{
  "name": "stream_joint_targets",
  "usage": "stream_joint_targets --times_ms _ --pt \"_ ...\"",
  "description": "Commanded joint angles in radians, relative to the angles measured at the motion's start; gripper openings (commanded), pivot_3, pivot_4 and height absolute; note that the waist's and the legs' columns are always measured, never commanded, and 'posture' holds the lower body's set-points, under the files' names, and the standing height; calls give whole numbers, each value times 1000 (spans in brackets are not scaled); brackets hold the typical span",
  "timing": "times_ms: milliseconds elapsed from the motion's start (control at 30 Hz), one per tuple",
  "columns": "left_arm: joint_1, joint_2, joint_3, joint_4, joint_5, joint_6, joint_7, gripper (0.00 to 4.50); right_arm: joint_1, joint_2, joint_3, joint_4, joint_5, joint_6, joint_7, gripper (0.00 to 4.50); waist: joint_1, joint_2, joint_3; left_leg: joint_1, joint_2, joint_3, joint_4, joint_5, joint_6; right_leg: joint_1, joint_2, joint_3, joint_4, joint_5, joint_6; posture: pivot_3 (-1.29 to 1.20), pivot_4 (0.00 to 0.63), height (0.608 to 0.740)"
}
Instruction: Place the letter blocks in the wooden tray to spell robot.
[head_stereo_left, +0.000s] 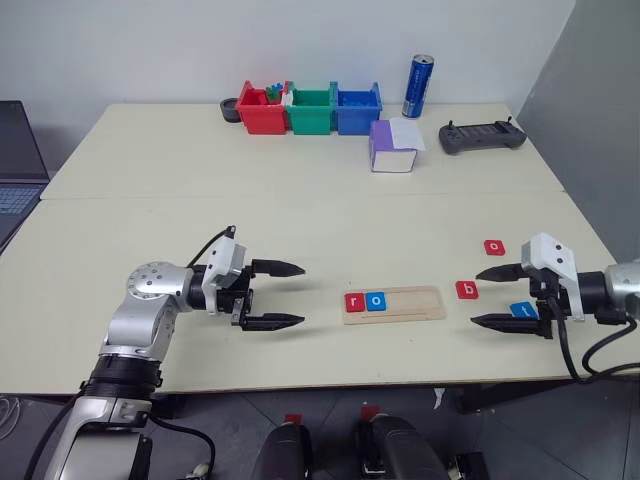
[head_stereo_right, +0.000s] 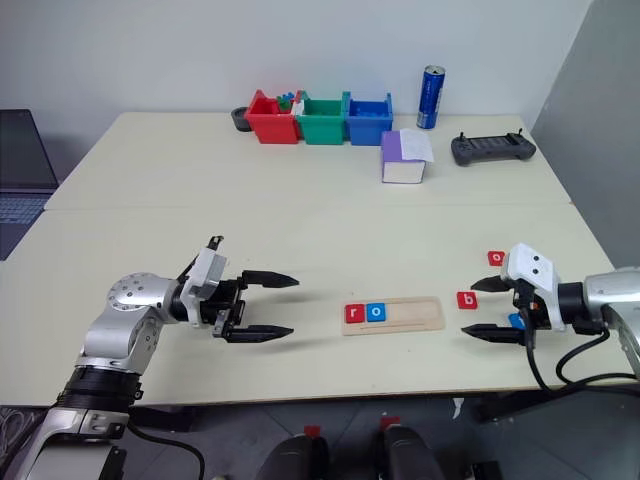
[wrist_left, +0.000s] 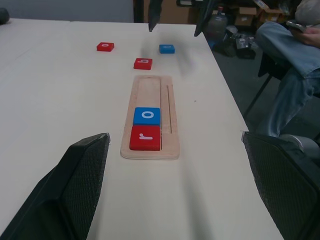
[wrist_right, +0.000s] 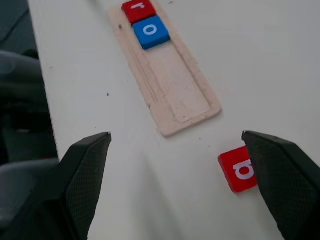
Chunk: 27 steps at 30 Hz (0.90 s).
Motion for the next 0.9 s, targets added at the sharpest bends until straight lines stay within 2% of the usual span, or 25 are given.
stream_joint_targets --times_ms 33,133,367,900 --pt "22 18 16 -55 -3 -11 20 4500 -164 40 101 218 -116 -206 104 4458 -1 0 0 0 0 0 0 0 0 0 0 0 0 0 0 0 150 740" --pt "64 32 26 -97 -7 1 45 4500 -290 95 172 417 -203 -326 123 4458 4 0 0 0 0 0 0 0 0 0 0 0 0 0 0 0 150 740" --pt "115 46 33 -155 -12 -9 75 4500 -404 162 197 680 -268 -465 114 4458 22 0 1 -2 -1 1 2 0 -1 0 -2 0 0 0 -1 0 150 740" --pt "110 50 22 -132 7 -42 82 4500 -394 184 201 824 -326 -583 108 4458 28 1 1 2 -1 2 4 0 -1 0 -2 2 9 -1 -2 0 150 740"
